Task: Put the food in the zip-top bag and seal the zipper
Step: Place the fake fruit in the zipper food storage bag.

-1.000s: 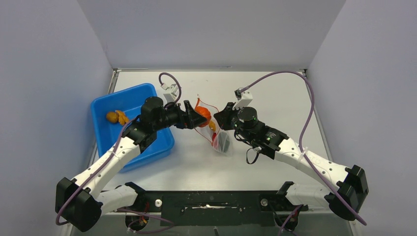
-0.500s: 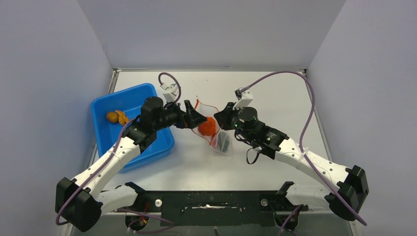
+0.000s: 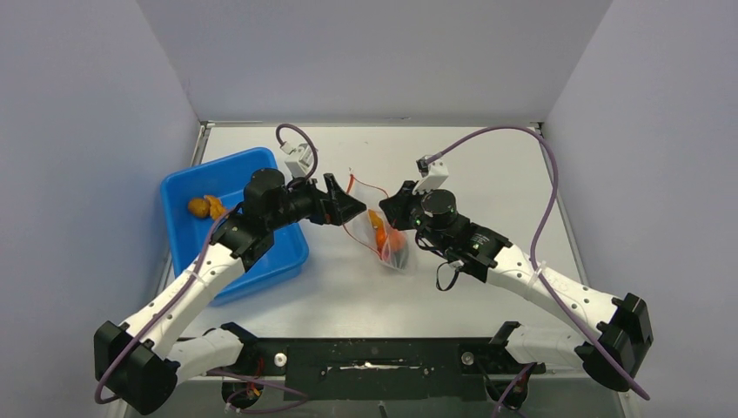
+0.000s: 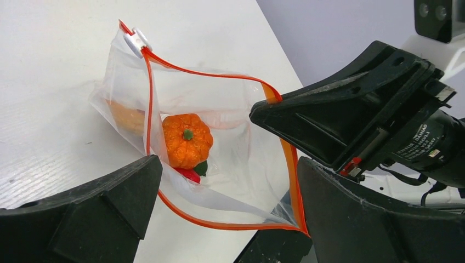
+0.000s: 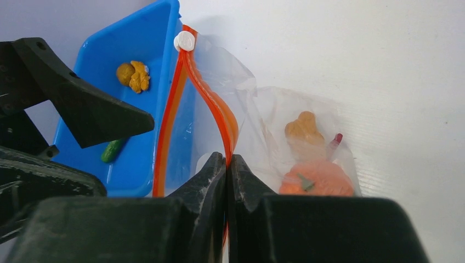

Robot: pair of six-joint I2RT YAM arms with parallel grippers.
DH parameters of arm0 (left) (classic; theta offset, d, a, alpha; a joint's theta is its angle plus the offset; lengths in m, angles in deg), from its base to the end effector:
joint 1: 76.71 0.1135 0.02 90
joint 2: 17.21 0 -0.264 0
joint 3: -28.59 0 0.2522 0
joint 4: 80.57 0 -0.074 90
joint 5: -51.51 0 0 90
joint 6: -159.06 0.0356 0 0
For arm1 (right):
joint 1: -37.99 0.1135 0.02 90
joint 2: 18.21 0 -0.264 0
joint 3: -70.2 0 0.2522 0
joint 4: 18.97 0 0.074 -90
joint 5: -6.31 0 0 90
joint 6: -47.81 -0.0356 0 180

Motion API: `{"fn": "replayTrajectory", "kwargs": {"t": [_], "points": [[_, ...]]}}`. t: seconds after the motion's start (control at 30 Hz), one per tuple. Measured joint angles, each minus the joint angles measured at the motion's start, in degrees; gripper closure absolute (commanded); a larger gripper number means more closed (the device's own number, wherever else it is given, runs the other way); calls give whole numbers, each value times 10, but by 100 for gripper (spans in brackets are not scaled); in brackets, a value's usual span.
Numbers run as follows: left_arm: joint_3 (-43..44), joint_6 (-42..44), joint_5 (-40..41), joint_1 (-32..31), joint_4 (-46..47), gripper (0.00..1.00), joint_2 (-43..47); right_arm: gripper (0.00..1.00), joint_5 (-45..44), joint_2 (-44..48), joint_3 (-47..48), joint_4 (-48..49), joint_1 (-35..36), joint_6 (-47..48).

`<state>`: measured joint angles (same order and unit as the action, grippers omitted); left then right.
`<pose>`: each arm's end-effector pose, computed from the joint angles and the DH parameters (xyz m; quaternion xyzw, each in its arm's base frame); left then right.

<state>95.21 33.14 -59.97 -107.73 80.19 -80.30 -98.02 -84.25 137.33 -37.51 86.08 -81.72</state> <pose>0.2121 -0.1428 0.3354 0.0789 0.7872 -0.4511 0.4130 0.1859 0.1939 0.3270 0.0139 0.8032 0.3338 0.4932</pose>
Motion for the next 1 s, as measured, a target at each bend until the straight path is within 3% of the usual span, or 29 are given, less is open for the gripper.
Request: {"fn": "replayTrajectory", "kwargs": {"t": [0.27, 0.37, 0.5, 0.67, 0.87, 1.0], "points": [[18, 2, 34, 0, -28, 23, 23, 100, -31, 28, 0, -16, 0, 8], [18, 1, 43, 0, -32, 34, 20, 100, -38, 39, 0, -17, 0, 12], [18, 0, 45, 0, -30, 56, 5, 100, -39, 40, 0, -17, 0, 11], [18, 0, 30, 0, -25, 98, -28, 100, -39, 40, 0, -17, 0, 11], [31, -10, -7, 0, -17, 100, -49, 100, -68, 40, 2, -42, -6, 20], [33, -59, -57, 0, 56, 100, -50, 100, -99, 45, 6, -76, -42, 32]]}}
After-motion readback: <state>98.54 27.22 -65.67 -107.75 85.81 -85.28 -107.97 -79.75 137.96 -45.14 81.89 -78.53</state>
